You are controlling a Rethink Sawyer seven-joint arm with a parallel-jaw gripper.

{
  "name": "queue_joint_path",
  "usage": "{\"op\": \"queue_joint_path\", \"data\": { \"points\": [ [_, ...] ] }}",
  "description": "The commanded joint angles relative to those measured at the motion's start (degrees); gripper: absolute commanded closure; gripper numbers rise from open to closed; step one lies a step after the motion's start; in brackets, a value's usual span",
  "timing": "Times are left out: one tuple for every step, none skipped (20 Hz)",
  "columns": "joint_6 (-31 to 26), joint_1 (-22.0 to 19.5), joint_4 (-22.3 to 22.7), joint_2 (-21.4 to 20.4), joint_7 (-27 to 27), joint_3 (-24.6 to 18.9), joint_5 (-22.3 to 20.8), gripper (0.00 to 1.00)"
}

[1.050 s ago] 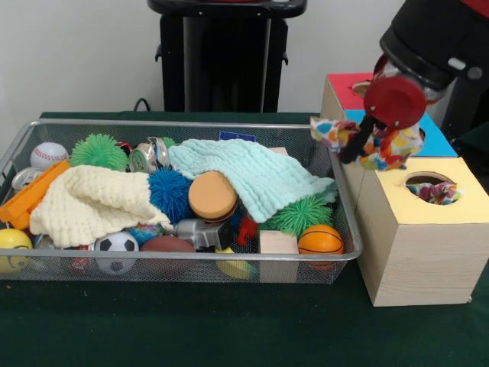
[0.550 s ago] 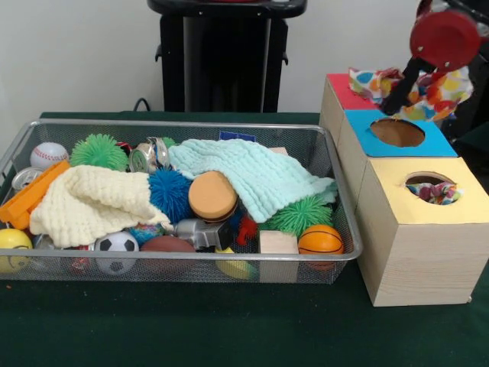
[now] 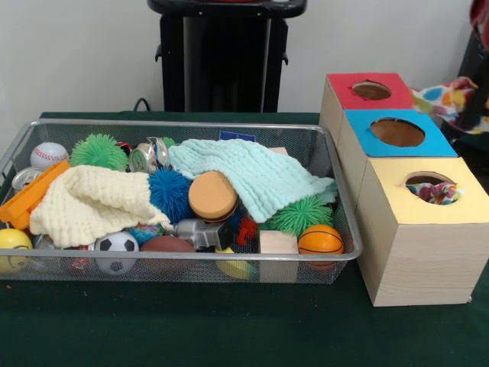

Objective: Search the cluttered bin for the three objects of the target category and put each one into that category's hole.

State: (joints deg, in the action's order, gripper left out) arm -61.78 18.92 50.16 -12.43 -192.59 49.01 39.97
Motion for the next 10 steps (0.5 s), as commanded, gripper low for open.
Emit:
{"op": "queue_joint_path", "data": {
  "points": [
    [8.0, -2.6, 4.3, -1.9, 23.5, -18.0, -4.0, 1.00],
    [8.8, -2.8, 4.8, -2.1, 24.5, -19.4, -4.6, 1.00],
    [9.6, -3.1, 5.2, -2.3, 25.5, -20.8, -5.3, 1.00],
    [10.4, -3.3, 5.6, -2.5, 26.4, -22.1, -6.0, 1.00],
    [10.4, -3.3, 5.4, -2.1, 26.3, -22.6, -7.0, 1.00],
    [9.9, -3.4, 5.4, -2.1, 26.2, -22.9, -7.9, 1.00],
    [9.4, -3.5, 5.4, -2.2, 26.1, -23.1, -8.9, 1.00],
    [8.7, -3.6, 5.3, -2.3, 25.9, -23.1, -10.1, 1.00],
    [8.3, -3.9, 5.7, -2.7, 26.4, -23.2, -11.0, 1.00],
    [8.3, -4.0, 6.1, -3.0, 26.3, -23.5, -11.4, 1.00]
  ]
}}
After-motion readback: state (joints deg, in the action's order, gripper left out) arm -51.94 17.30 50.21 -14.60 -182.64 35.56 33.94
